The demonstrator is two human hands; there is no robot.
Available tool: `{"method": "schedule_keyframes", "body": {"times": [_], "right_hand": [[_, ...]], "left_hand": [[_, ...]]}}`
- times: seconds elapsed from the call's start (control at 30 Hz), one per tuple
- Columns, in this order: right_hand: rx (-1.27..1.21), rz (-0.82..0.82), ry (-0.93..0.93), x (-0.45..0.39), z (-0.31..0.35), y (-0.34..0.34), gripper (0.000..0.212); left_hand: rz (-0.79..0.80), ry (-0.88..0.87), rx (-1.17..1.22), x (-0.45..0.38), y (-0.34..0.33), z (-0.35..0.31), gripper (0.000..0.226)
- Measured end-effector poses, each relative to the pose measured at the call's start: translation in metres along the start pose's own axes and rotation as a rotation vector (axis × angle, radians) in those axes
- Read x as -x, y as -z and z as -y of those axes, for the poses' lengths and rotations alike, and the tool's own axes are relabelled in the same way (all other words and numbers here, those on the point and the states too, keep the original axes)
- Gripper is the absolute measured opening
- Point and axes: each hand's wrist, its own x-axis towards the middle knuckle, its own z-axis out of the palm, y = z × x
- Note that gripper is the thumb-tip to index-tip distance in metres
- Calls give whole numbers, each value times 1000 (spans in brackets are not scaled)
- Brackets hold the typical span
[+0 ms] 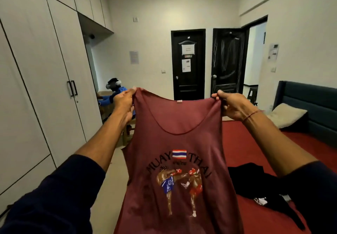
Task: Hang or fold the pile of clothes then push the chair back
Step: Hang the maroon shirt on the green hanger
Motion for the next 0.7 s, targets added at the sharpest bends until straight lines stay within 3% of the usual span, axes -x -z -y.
{"method": "schedule_keyframes", "body": {"times": [0.07, 0.17, 0.37, 0.47, 0.6, 0.7], "right_hand": [[171, -1, -38, 10, 14, 3, 12], [309, 15, -107, 25, 21, 7, 14], [-40, 252, -208, 40, 15, 1, 43], [-149, 158, -177, 51, 16, -5, 16], [-240, 97, -26, 54, 21, -1, 34], [-336, 141, 76, 59, 29, 0, 33]], "left_hand": [[-4, 17, 92, 6, -3, -14, 16], [41, 112, 174, 15, -3, -23, 9], [119, 173, 157, 29, -2, -25, 16], [77, 146, 142, 32, 2, -27, 8], [-27, 92, 188, 42, 9, -34, 15], [-66, -9, 227, 47, 9, -46, 20]]}}
